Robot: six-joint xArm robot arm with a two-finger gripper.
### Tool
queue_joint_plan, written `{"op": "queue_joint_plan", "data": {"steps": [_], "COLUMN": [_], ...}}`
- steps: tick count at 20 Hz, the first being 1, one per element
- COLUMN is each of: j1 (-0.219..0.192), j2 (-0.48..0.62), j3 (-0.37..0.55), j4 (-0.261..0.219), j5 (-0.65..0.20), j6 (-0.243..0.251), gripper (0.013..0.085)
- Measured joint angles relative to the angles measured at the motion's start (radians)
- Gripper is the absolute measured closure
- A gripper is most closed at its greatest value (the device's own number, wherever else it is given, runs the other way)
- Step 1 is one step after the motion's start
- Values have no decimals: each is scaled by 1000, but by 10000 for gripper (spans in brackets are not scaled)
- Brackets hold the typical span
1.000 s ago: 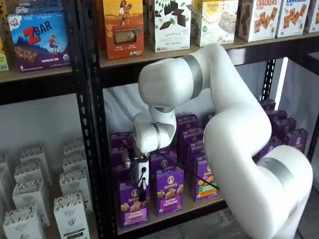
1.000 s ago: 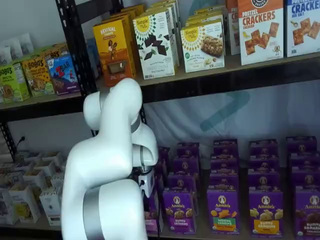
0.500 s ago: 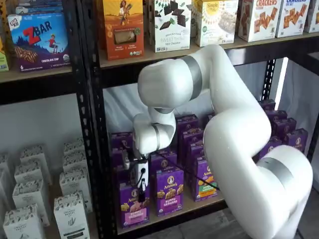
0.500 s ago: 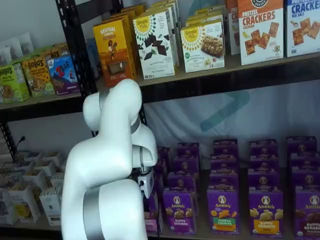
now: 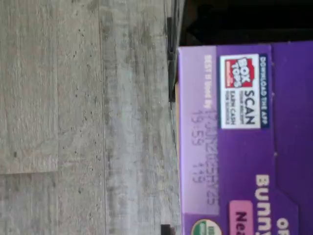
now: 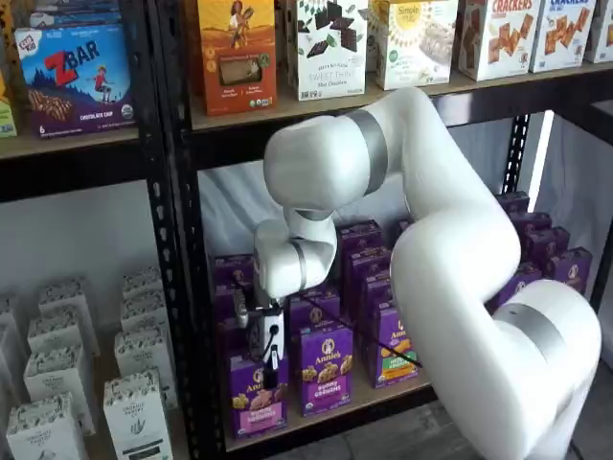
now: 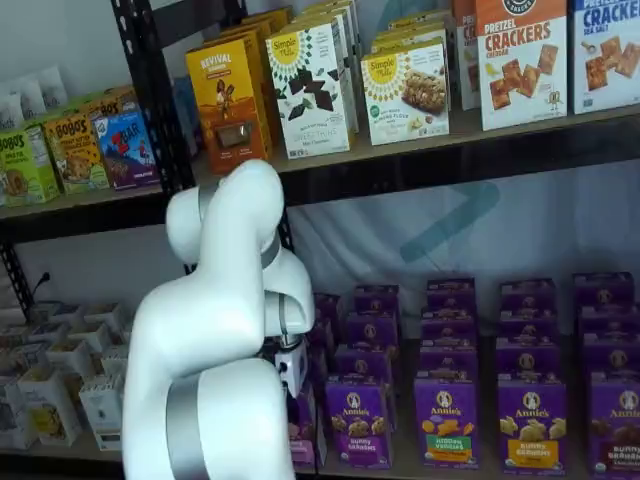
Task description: Pick up the purple box with a pink patch in the middle, on the bottom shelf, the first box from the left
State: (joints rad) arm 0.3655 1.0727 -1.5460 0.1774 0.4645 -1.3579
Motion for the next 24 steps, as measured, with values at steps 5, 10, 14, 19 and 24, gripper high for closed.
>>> {"op": "queue_joint_plan", "data": {"steps": [5, 10, 14, 19, 24], "j1": [1, 0, 0, 0, 1], "j2": [2, 3, 4, 6, -2], "j3": [2, -1, 0, -2, 8], "j4": [10, 10, 3, -1, -2], "j5": [-14, -11, -13, -12, -12], "j6": [-9, -10, -3, 0, 3], "gripper": [490, 610, 650, 650, 650]}}
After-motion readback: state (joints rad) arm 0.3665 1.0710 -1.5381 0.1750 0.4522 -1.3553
